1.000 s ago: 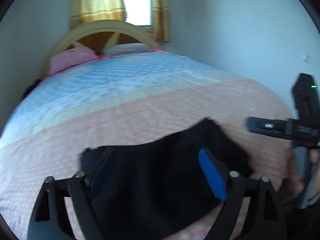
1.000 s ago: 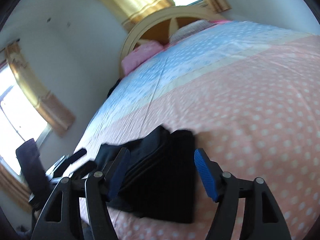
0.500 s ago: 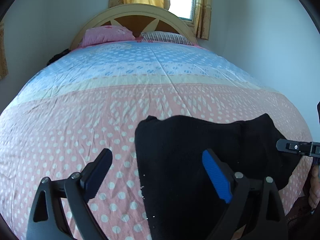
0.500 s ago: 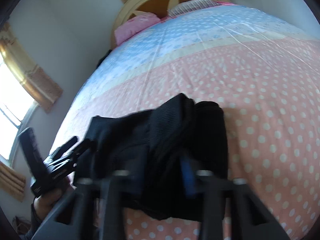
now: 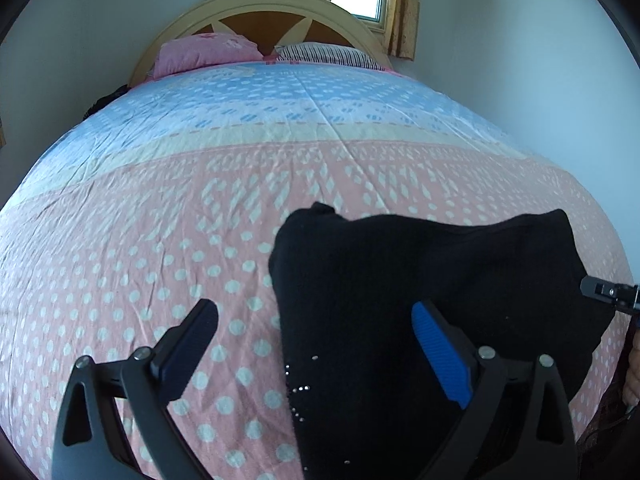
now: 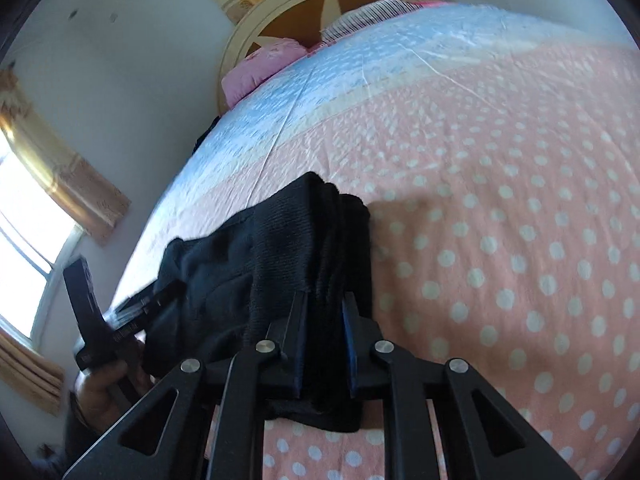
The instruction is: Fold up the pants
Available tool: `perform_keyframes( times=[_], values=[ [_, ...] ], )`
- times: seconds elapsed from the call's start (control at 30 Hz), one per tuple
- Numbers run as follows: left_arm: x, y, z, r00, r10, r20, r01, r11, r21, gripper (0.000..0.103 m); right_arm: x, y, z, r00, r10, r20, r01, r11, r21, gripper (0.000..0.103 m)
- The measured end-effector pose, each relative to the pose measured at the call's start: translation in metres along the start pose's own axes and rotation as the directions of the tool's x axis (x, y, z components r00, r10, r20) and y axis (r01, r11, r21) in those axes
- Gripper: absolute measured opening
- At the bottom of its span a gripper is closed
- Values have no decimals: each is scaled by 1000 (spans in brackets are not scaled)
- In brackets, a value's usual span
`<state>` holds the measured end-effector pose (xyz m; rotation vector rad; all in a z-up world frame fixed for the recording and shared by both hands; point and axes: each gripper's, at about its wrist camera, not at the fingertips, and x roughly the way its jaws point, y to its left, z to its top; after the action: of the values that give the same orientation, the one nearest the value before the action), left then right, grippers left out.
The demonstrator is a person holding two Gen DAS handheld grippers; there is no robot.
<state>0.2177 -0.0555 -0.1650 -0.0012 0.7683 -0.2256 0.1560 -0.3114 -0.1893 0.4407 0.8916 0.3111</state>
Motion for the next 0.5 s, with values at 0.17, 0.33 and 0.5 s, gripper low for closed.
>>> perform_keyframes(
  times=[0.17, 0.33, 0.5],
  values=[
    [-9, 7, 3, 1000, 8, 20, -8, 1000, -6, 100, -15, -1, -5, 999, -50, 20, 50, 999, 4, 38],
    [-2, 18, 6, 999, 33, 16, -33, 999, -26, 103, -14, 1, -15, 993, -115, -2, 115, 992, -45, 42],
    [0, 19, 7, 1000, 30, 4, -30, 999, -29, 103, -23, 10, -9, 980, -192, 47, 195, 978, -74, 48]
  ],
)
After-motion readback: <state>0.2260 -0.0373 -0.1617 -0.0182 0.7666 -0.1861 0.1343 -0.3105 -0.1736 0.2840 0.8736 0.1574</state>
